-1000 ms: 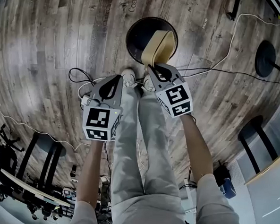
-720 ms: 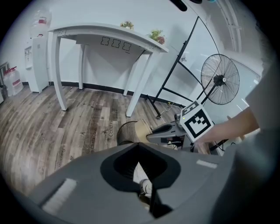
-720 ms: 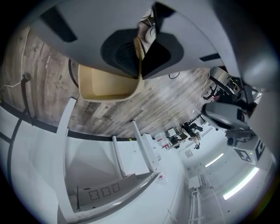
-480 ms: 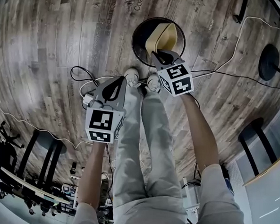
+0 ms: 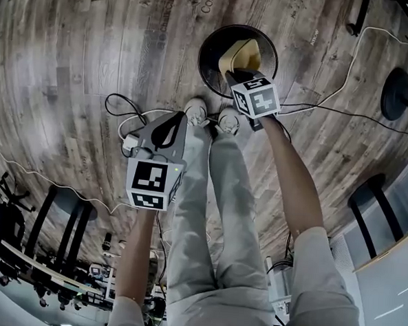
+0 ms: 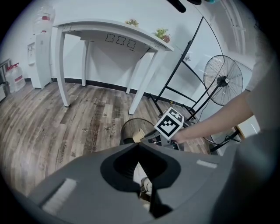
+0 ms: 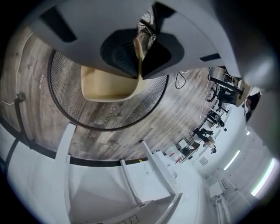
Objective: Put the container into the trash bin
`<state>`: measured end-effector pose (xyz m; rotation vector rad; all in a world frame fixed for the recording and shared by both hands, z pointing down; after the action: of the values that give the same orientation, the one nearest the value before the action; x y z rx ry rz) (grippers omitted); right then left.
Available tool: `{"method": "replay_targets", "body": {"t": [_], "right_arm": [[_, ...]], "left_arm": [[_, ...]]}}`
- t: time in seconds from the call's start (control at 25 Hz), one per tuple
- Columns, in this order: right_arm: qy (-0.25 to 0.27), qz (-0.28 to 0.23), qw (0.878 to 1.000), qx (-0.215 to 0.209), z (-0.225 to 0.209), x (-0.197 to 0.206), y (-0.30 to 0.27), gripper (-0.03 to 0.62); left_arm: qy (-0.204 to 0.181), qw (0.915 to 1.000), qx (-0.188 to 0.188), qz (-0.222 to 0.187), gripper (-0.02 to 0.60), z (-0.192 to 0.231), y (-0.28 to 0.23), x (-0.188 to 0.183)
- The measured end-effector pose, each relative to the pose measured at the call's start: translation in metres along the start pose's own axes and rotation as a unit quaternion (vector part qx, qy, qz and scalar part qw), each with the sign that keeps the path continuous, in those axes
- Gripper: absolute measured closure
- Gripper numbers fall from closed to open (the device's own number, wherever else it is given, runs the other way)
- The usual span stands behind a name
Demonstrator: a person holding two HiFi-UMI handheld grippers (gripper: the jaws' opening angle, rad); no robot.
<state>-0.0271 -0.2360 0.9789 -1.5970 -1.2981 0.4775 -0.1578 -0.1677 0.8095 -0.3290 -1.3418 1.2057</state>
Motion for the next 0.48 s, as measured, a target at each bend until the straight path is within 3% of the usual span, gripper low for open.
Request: {"method": "replay_targets", "body": {"t": [0.48], "right_arm": [[-0.018,0.075,0.997,0.010,-0.002,0.022,-0.035,0.560]], "left_arm": [[0.008,0.9998,-0.014,0.008,0.571,0.011,0.004,0.017]]}}
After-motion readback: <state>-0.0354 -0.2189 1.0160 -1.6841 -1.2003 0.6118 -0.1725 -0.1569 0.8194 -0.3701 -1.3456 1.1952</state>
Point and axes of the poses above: the fingertips, and each gripper's own axes: y backward along the fingers, z to its left, x out of its underside, the point moved 3 cm from there along y, backward along the fingers, and after that the axes turned 7 degrees about -y, right-handed, at the moved point
